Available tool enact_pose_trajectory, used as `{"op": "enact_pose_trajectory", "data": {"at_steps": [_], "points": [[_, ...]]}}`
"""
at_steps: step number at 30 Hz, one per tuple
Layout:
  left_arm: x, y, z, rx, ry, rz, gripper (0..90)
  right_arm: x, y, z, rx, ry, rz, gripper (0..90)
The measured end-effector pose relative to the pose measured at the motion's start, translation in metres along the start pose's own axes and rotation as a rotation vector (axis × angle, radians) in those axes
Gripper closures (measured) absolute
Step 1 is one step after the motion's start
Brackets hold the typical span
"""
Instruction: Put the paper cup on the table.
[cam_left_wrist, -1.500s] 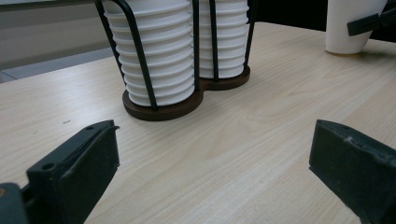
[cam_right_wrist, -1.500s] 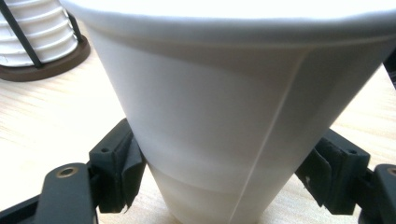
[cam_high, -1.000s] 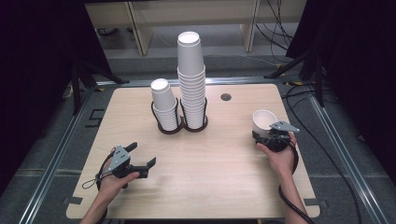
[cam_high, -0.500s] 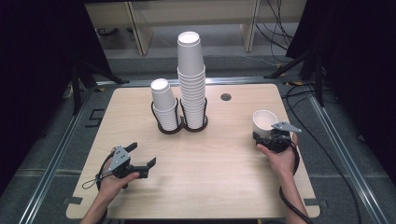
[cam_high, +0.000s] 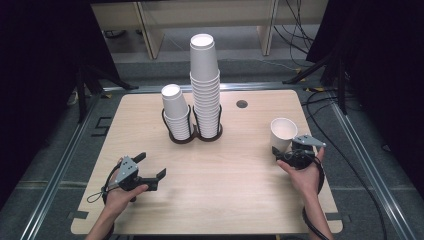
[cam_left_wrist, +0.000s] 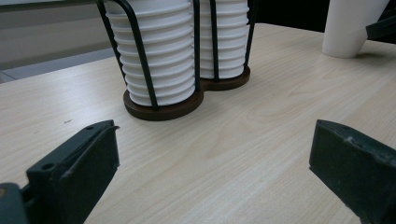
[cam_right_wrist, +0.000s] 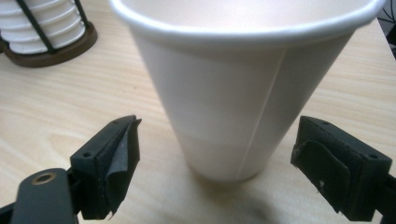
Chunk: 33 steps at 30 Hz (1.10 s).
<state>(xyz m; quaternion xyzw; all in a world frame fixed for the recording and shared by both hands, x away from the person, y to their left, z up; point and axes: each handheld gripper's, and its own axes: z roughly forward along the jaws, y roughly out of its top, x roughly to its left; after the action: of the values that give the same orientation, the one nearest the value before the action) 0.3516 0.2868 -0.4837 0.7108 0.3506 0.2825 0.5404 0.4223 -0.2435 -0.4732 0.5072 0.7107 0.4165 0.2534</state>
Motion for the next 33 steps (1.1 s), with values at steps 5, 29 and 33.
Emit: {"op": "enact_pose_trajectory", "data": {"at_steps": [5,29,33], "points": [[0.002,-0.001,0.001,-0.022,-0.006,0.000,1.0,0.005,-0.007,-0.011,0.016,0.009,0.036,15.2],[0.011,-0.004,-0.004,-0.018,0.025,-0.017,0.9,0.038,-0.036,-0.061,-0.106,0.019,-0.074,15.1],[0.011,-0.005,-0.005,-0.016,0.031,-0.023,0.9,0.044,-0.043,-0.069,-0.126,0.027,-0.071,15.1]]}}
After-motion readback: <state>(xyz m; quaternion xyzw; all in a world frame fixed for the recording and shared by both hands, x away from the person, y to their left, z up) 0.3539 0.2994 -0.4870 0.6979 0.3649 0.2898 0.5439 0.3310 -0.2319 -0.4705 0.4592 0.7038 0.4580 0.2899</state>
